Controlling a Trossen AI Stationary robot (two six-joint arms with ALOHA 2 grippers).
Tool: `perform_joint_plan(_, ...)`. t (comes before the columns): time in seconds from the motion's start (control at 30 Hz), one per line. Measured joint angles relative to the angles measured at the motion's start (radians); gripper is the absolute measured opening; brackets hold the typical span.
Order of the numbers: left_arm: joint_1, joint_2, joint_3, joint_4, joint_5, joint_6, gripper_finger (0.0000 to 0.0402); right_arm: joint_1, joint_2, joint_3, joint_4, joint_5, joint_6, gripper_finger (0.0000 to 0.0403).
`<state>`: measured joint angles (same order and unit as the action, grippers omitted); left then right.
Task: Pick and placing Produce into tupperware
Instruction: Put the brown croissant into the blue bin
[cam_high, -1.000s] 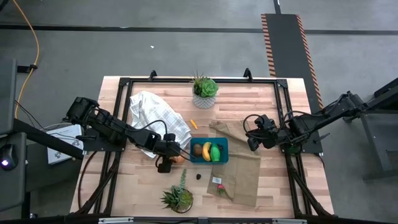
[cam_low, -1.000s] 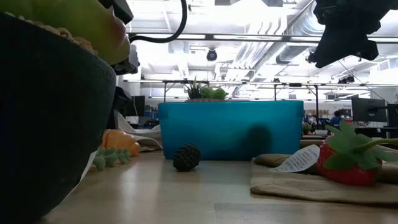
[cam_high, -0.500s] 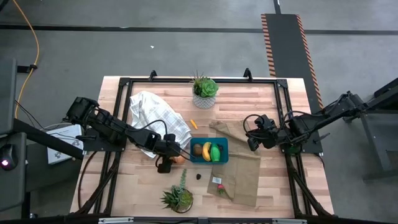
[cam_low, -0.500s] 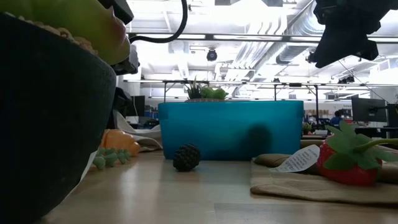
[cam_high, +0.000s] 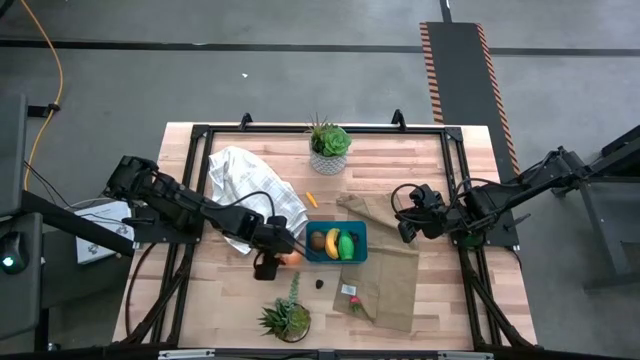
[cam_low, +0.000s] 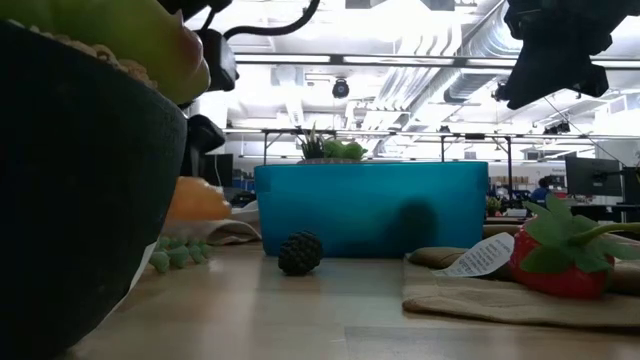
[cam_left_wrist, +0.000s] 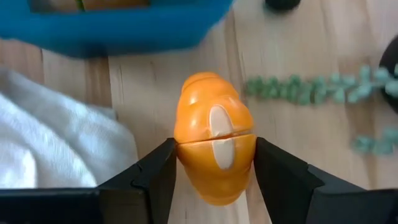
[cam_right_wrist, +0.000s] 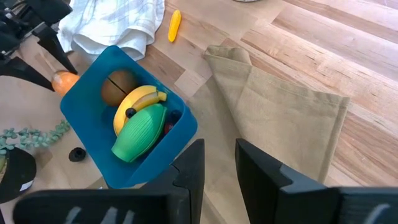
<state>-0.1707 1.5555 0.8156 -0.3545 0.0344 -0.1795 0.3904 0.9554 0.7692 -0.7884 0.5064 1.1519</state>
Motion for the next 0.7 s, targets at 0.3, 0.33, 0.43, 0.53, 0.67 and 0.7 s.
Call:
perform_joint_plan(0.3,0.0,0.0,0.11,-0.171,0.029,0.0,0.0183,0.0,0.0,0.0,-0.001,0.0,-0.005,0.0081)
perform_joint_plan(0.33,0.0,0.0,0.12,-0.18,0.029,0.0,0.0183,0.0,0.0,0.0,-0.001,0.0,-0.005,0.0081)
perform_joint_plan(0.43,0.0,0.0,0.158,-0.206,0.029,-0.008,0.0183,0.0,0.0,0.0,-0.001,0.0,-0.006,0.0081)
perform_joint_plan(0.53,0.0,0.0,0.197,-0.238,0.039,-0.012,0.0183,0.0,0.0,0.0,-0.001,0.0,-0.008,0.0081)
perform_joint_plan(0.67,0.0,0.0,0.259,-0.311,0.042,-0.029,0.0183,0.0,0.0,0.0,-0.01,0.0,-0.008,0.0081)
perform_joint_plan(0.7,0.0,0.0,0.274,-0.333,0.043,-0.034,0.0183,0.0,0.0,0.0,-0.013,0.0,-0.008,0.0081)
